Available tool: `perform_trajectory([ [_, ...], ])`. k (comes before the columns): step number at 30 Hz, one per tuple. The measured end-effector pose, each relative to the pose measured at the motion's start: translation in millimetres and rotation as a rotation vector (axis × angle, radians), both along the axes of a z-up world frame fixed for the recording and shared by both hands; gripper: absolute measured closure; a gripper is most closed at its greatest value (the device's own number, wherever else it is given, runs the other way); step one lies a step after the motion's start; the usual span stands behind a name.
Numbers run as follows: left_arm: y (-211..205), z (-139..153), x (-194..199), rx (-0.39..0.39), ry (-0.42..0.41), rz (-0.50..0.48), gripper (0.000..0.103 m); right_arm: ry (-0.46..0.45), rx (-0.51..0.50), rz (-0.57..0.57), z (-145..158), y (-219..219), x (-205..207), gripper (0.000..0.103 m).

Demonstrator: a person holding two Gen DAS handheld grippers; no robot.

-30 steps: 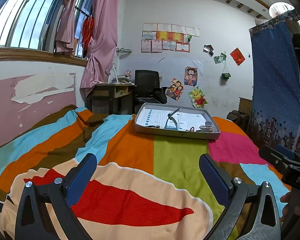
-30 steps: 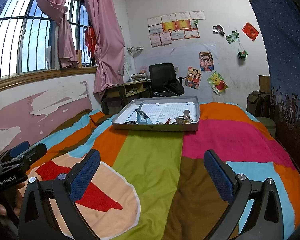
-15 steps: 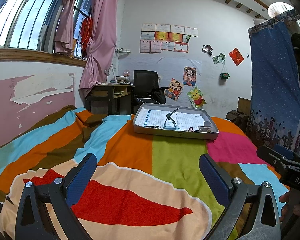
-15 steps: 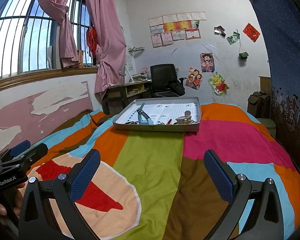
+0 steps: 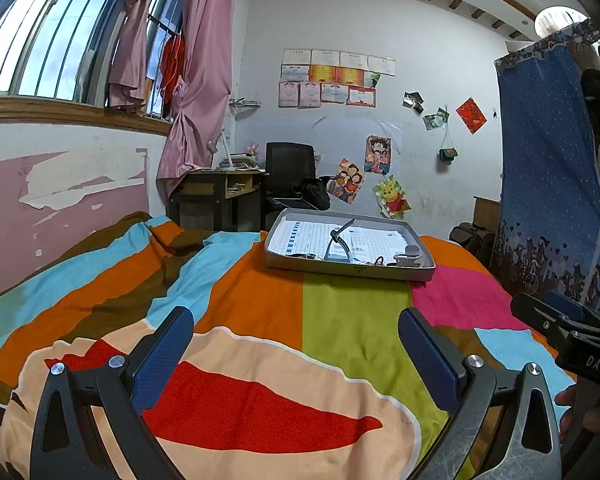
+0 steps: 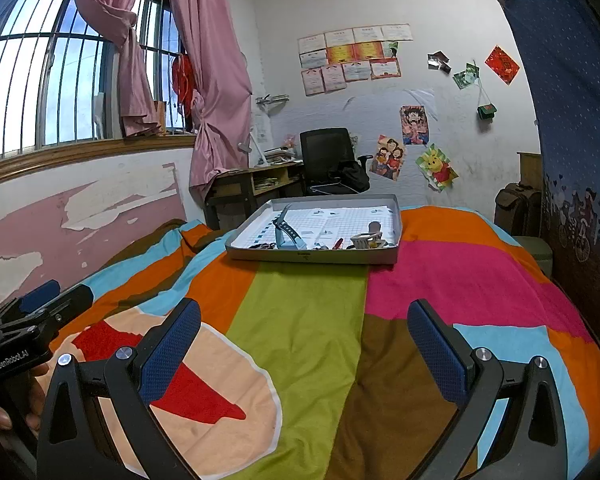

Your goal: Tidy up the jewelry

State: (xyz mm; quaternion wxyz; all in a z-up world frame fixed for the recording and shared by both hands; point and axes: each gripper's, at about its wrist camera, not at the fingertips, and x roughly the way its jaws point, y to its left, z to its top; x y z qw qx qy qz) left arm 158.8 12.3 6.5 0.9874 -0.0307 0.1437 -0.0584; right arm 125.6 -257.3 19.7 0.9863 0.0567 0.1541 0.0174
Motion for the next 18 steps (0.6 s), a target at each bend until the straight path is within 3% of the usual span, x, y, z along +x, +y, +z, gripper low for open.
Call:
perform_trajectory([
  [18, -2.2, 2.2, -0.1, 0.005, 0.003, -0.001, 0.000, 0.001, 0.007, 0.004, 2.0, 2.6, 2.3, 0.001],
])
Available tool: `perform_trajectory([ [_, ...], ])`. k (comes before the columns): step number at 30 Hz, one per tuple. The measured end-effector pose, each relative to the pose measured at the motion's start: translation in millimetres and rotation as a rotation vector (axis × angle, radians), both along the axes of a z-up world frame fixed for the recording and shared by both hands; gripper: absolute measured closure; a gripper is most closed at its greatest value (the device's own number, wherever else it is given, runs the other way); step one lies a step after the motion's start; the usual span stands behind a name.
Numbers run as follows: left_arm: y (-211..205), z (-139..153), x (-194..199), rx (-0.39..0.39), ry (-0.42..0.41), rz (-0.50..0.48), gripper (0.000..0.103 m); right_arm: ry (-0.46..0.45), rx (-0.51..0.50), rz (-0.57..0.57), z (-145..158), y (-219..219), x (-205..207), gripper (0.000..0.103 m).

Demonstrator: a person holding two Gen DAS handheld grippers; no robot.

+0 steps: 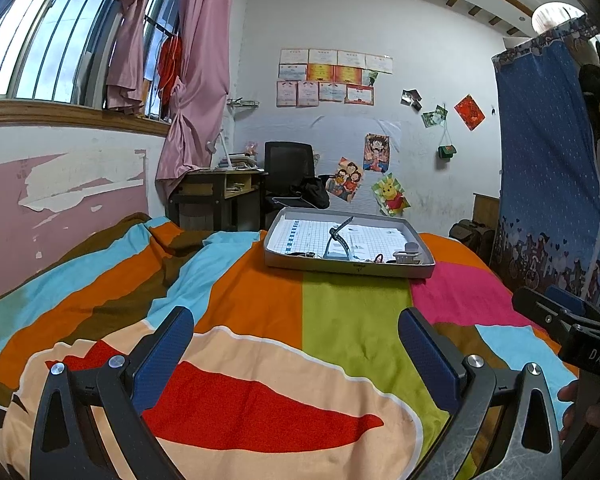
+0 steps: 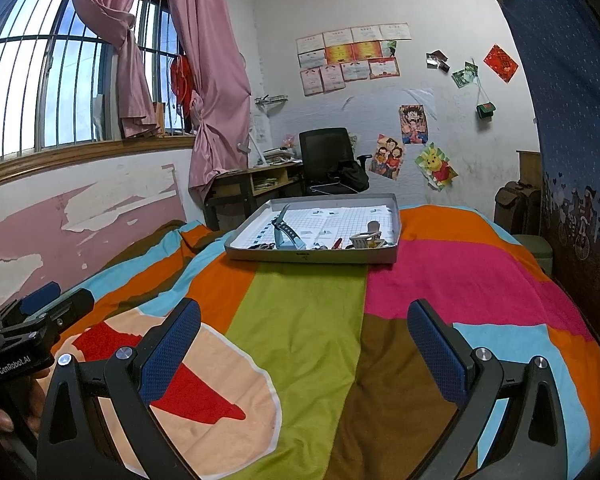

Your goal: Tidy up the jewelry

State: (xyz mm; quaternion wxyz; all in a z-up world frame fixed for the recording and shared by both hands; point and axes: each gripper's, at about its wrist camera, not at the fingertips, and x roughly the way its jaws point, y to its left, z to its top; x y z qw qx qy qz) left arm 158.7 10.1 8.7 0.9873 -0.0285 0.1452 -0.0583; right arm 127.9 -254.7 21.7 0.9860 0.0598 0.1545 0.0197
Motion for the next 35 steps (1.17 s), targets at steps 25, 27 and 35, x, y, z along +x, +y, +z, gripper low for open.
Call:
perform_trajectory([
  [25, 9, -6, 15, -0.001, 0.031, 0.010, 0.000, 0.005, 0.004, 0.000, -1, -3, 1, 0.001],
  [27, 7, -8, 17, 0.013, 0.041, 0.015, 0.000, 0.008, 0.004, 0.001, -3, -2, 2, 0.001],
  [35, 0, -10, 14, 0.033, 0.039, 0.007, 0.000, 0.010, 0.005, 0.004, -5, -1, 3, 0.001],
])
